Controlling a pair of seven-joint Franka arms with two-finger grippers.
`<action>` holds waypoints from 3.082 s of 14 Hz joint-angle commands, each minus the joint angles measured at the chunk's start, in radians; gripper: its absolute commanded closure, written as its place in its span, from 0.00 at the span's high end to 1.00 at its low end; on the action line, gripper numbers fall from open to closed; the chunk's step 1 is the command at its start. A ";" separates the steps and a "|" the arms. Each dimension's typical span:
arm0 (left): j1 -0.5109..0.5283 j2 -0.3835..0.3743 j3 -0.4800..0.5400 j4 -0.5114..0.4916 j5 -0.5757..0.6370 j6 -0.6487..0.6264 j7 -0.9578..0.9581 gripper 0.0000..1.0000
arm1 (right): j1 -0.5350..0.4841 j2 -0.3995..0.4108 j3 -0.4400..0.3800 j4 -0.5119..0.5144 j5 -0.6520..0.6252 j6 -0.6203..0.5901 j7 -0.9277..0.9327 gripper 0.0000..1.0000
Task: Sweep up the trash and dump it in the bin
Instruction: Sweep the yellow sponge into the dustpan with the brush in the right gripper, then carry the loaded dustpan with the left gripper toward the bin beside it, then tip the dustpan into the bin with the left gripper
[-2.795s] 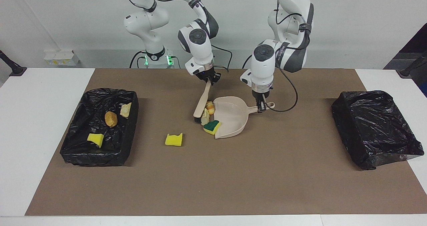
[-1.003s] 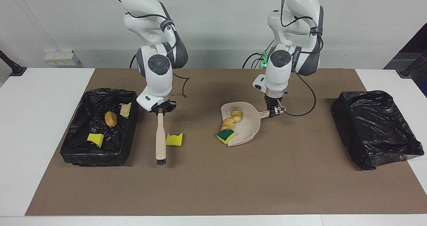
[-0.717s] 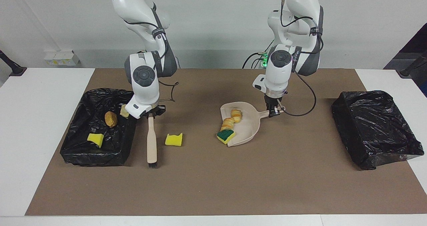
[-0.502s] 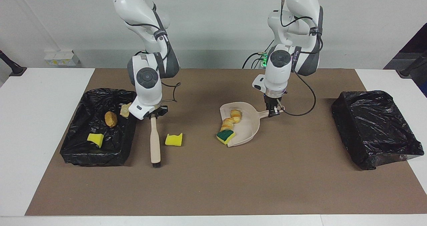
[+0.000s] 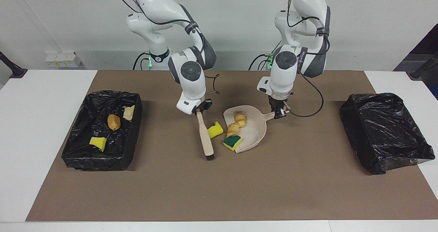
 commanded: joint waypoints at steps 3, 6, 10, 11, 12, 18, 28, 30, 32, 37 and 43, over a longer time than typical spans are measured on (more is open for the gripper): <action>-0.023 -0.022 0.006 -0.048 -0.015 0.015 -0.036 0.00 | 0.086 0.012 0.000 0.023 0.070 0.027 0.107 0.00; -0.021 -0.023 0.005 -0.057 -0.015 0.023 -0.029 0.00 | 0.140 0.012 0.000 0.054 0.099 0.018 0.135 0.00; -0.015 -0.031 0.005 -0.085 -0.016 0.087 -0.012 0.00 | 0.169 0.009 0.000 0.059 0.101 0.012 0.195 0.00; -0.009 -0.029 0.005 -0.085 -0.029 0.087 0.007 0.00 | 0.170 0.009 0.000 0.062 0.098 0.009 0.206 0.00; 0.003 -0.028 0.006 -0.082 -0.076 0.089 0.049 0.00 | 0.169 0.003 -0.002 0.065 0.088 0.007 0.212 0.00; 0.096 -0.011 0.008 -0.065 -0.231 0.095 0.269 0.00 | 0.095 -0.147 -0.009 0.059 0.078 -0.143 0.082 0.00; 0.292 -0.005 0.011 0.197 -0.230 -0.183 0.450 0.00 | 0.080 -0.226 -0.003 0.125 -0.019 -0.283 0.245 0.00; 0.358 -0.003 0.011 0.266 -0.230 -0.236 0.523 0.00 | 0.097 -0.235 0.001 0.113 -0.004 -0.268 0.331 0.00; 0.419 0.012 0.011 0.340 -0.224 -0.304 0.585 0.00 | 0.121 -0.244 0.004 0.076 -0.001 -0.228 0.341 0.00; 0.568 0.029 0.017 0.433 -0.181 -0.364 0.724 0.00 | 0.362 -0.227 0.009 -0.045 -0.001 -0.059 0.583 0.00; 0.795 0.046 0.021 0.486 -0.066 -0.379 0.968 0.00 | 0.471 -0.111 0.008 -0.053 -0.019 0.055 0.710 0.00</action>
